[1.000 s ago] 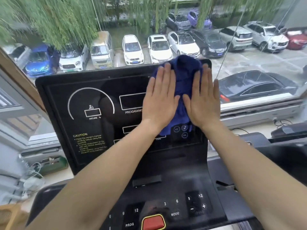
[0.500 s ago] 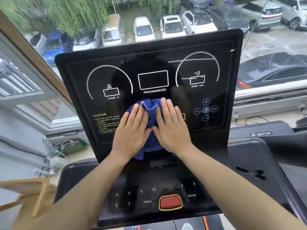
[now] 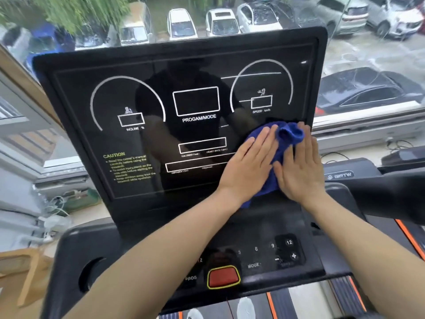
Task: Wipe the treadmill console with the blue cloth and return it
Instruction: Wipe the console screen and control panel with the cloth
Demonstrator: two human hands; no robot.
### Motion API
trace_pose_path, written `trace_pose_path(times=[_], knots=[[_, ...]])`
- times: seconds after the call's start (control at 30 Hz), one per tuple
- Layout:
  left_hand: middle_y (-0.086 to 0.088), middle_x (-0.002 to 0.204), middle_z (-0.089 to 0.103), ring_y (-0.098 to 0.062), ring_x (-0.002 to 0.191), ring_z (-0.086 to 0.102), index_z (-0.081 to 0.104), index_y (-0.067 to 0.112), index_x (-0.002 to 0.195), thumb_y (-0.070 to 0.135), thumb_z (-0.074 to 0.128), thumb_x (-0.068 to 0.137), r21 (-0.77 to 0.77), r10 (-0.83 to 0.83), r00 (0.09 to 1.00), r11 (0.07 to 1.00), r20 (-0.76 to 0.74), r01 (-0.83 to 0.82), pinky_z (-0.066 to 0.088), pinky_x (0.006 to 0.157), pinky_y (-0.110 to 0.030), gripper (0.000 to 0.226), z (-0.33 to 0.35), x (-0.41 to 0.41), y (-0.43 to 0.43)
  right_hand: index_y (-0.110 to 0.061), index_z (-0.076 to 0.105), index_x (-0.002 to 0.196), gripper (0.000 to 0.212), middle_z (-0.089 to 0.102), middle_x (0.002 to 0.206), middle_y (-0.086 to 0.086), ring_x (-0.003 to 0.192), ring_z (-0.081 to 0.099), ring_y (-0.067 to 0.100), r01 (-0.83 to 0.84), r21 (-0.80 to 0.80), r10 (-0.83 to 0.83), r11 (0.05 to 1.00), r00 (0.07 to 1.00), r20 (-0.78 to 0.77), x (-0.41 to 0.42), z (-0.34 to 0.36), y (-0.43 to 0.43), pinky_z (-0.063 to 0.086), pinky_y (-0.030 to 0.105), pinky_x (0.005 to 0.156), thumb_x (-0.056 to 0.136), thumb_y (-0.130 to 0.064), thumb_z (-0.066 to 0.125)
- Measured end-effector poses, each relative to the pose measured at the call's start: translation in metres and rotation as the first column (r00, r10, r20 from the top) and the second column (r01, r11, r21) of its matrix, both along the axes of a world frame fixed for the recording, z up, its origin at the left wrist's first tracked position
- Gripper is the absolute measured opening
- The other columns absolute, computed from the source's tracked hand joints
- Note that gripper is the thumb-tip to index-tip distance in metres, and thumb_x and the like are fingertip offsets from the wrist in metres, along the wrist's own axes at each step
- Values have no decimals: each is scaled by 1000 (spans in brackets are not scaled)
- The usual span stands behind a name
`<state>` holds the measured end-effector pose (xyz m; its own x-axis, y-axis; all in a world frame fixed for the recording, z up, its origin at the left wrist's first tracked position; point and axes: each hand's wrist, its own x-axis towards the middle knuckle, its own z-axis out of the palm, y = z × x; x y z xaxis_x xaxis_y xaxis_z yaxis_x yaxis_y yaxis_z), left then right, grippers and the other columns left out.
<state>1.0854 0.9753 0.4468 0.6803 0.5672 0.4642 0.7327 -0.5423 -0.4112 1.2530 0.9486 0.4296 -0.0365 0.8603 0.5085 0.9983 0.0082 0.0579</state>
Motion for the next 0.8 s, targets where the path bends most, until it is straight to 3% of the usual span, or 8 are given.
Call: trace_pose_path(times=[0.13, 0.23, 0.37, 0.47, 0.6, 0.73, 0.8], knots=[[-15, 164, 5, -26, 152, 14, -1, -4, 153, 39, 27, 106, 26, 16, 1000, 1000, -14, -16, 6, 123, -40, 70, -5, -70, -2, 5, 16, 153, 75, 16, 160, 31, 150, 5, 39, -130, -8, 130, 991, 991, 36, -60, -2, 1, -9, 39, 124, 96, -38, 38], [-15, 161, 4, -27, 151, 18, 3, -3, 153, 42, 26, 106, 22, 77, 997, 997, 25, -78, 4, 123, -41, 70, -4, -136, -4, 8, 27, 146, 68, 15, 161, 29, 150, 8, 40, -258, 10, 256, 966, 961, 102, -119, 6, 10, -3, 43, 124, 99, -38, 40], [-21, 152, 40, -32, 145, 25, 32, -4, 145, 42, 43, 100, -40, 183, 980, 983, 83, -180, 10, 121, -44, 65, 0, -226, -3, 5, 5, 153, 75, -4, 162, 21, 152, 6, 37, -418, 12, 406, 909, 889, 214, -203, 24, 27, -4, 43, 124, 104, -42, 36], [-28, 145, 47, -36, 142, 23, 37, -8, 139, 41, 44, 97, -103, 328, 941, 942, 88, -319, 5, 121, -43, 64, -5, -278, -10, 4, 4, 155, 71, -7, 162, 20, 153, 8, 36, -496, 1, 482, 868, 843, 238, -259, 28, 31, -2, 44, 124, 106, -41, 30], [-33, 147, 41, -38, 142, 20, 36, -11, 143, 39, 36, 99, -187, 467, 877, 877, 112, -443, 4, 121, -43, 66, -19, -306, -29, 2, 2, 155, 71, -4, 164, 17, 154, 9, 33, -517, -1, 508, 856, 840, 193, -303, 15, 21, -2, 42, 125, 106, -40, 32], [-29, 154, 30, -40, 146, 18, 23, -4, 152, 34, 39, 101, -249, 467, 864, 874, 190, -417, 2, 122, -44, 65, -37, -304, -57, 0, -2, 156, 70, 4, 167, 16, 155, 5, 30, -508, -67, 509, 859, 832, 219, -301, -9, -1, -5, 41, 125, 107, -39, 29], [-30, 148, 39, -44, 141, 30, 36, -4, 146, 30, 46, 101, -214, 417, 886, 902, 203, -376, 15, 121, -51, 58, -48, -289, -69, -1, 5, 157, 66, 10, 167, 16, 155, 9, 30, -495, -73, 498, 866, 837, 226, -282, -20, -15, 2, 42, 125, 107, -37, 30]])
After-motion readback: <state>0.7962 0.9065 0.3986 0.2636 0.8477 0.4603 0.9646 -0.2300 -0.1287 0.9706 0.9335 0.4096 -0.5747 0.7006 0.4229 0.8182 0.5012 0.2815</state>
